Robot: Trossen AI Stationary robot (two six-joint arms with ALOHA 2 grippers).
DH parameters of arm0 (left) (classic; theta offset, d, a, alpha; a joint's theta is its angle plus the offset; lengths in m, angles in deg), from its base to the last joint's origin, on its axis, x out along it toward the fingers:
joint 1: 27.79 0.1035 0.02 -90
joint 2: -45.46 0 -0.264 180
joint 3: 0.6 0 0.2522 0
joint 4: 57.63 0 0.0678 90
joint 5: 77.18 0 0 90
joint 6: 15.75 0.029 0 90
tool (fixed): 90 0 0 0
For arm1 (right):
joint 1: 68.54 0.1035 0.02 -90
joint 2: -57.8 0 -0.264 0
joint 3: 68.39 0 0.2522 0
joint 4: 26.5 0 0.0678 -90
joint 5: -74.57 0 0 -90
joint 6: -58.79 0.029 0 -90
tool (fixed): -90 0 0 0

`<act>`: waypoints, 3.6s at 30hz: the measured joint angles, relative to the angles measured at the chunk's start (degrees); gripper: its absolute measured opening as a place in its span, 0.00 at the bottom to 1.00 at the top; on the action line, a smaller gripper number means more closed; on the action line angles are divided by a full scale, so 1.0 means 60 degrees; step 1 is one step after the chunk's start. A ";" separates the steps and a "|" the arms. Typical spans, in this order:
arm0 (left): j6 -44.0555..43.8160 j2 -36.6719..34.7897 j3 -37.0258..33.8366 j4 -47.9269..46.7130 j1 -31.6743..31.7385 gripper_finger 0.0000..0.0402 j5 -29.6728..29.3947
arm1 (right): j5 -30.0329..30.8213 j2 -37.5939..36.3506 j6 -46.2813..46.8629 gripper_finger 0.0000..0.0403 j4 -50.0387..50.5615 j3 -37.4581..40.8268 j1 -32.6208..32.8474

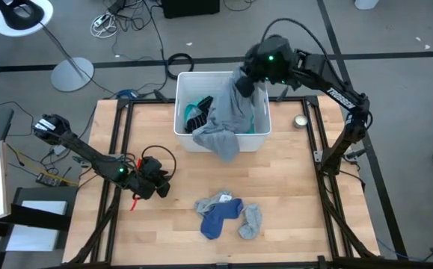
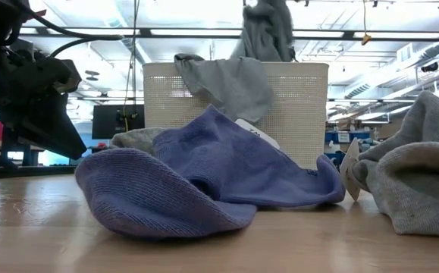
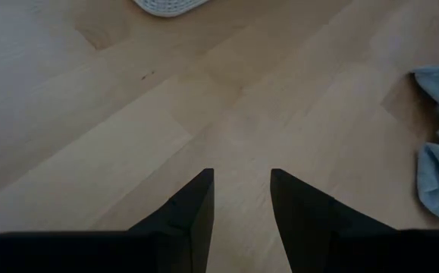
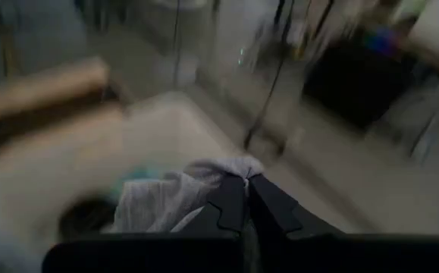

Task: Sort clothes
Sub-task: Put the gray shirt into the white laundry bin

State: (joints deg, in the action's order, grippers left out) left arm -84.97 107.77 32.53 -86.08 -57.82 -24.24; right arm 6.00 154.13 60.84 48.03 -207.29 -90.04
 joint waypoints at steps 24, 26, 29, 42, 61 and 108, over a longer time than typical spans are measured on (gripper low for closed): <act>-0.0002 0.0000 0.0000 0.0038 0.0000 0.34 -0.0007 | -0.2116 0.0044 0.1300 0.42 -0.3767 0.6546 -0.0618; 0.0000 0.0000 0.0000 0.0029 0.0000 0.34 -0.0007 | -0.2120 0.0044 0.1375 0.45 -0.3658 0.6715 -0.0665; -0.0002 0.0000 0.0000 0.0031 0.0000 0.34 -0.0007 | -0.2120 0.0044 0.1382 0.49 -0.3352 0.6504 -0.0702; -0.0001 0.0000 0.0000 -0.0042 0.0003 0.34 -0.0005 | -0.3450 -0.0590 -0.0033 0.43 -0.2581 0.4401 0.0874; -0.0001 0.0000 0.0000 0.0010 0.0001 0.34 -0.0004 | -0.0122 -0.0484 0.0545 0.29 -0.1144 0.5764 0.4491; 0.3783 -0.0003 0.0000 0.2539 0.0004 0.34 0.0001 | 0.3426 -0.0481 0.0281 0.00 -1.1820 1.0663 0.5082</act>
State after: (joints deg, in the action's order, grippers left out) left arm -62.27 107.75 32.53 -70.85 -57.79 -24.24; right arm 26.56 151.25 62.53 -22.89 -143.32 -59.55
